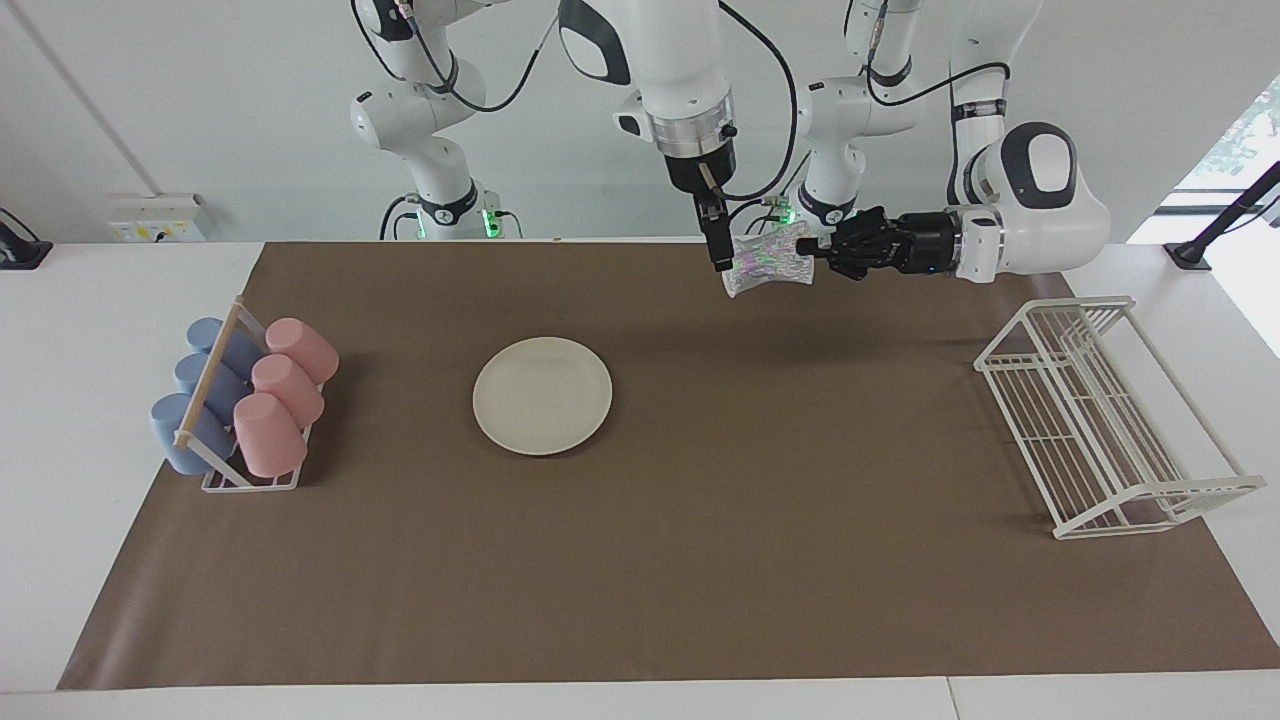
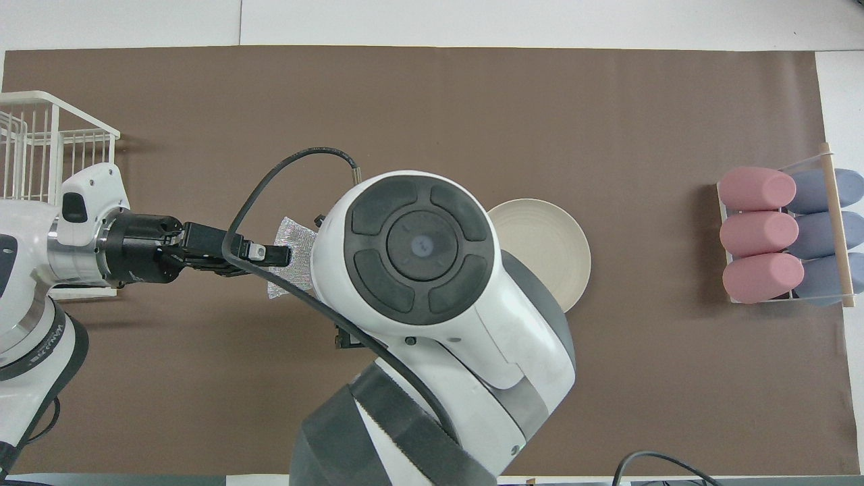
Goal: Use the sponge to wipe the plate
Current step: 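Grasp the translucent cloth from the left gripper with the right gripper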
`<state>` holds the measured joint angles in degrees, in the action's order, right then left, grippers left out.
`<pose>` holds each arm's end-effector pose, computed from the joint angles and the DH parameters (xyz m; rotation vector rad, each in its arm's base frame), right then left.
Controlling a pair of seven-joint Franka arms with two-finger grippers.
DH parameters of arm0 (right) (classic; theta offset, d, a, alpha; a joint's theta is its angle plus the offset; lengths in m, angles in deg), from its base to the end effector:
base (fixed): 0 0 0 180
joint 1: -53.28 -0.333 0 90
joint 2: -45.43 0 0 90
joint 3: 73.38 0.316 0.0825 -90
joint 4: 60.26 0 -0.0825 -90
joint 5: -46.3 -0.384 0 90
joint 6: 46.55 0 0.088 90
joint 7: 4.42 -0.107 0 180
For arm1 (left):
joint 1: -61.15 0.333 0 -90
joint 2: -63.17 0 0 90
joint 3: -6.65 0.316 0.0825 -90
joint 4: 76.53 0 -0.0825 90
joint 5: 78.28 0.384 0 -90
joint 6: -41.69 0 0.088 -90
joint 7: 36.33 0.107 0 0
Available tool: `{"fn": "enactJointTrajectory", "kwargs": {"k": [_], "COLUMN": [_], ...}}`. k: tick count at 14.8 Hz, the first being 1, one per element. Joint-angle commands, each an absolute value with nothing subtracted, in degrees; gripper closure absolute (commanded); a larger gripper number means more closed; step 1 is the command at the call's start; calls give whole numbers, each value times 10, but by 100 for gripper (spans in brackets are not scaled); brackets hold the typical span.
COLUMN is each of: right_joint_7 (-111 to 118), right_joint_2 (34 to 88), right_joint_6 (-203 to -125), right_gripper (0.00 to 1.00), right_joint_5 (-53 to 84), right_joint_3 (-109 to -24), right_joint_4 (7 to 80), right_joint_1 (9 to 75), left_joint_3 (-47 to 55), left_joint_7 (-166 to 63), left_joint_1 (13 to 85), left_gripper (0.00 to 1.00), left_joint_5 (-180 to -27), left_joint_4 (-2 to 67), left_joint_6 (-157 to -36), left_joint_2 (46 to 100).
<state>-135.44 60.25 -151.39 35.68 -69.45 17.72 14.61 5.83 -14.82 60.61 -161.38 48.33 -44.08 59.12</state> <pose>0.4773 0.4508 0.5967 -2.0508 2.0615 0.2763 0.4909 -0.1242 0.4755 1.6425 0.0180 -0.2449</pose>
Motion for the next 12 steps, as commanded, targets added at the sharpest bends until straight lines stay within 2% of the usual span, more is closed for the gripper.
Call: {"fn": "enactJointTrajectory", "kwargs": {"k": [1,5,8,12], "right_joint_7": [-1361,-1359,-1360,-1362], "right_joint_2": [573,565,558,547], "right_joint_6": [-1530,-1540,-1604,-1611], "right_gripper": [0,0,0,0], "right_joint_5": [345,345,344,343], "right_joint_3": [-693,-692,-692,-692], "right_joint_4": [220,238,267,289], "right_joint_1": [153,152,147,136], "left_joint_3": [66,66,66,67], "left_joint_7": [-126,-125,-124,-124], "left_joint_1": [598,599,600,602], "left_gripper": [100,100,100,100], "left_joint_5": [-1627,-1627,-1627,-1627], "left_joint_4": [517,518,520,524], "left_joint_6": [-451,-449,-448,-444], "left_joint_2": [567,567,566,565]}}
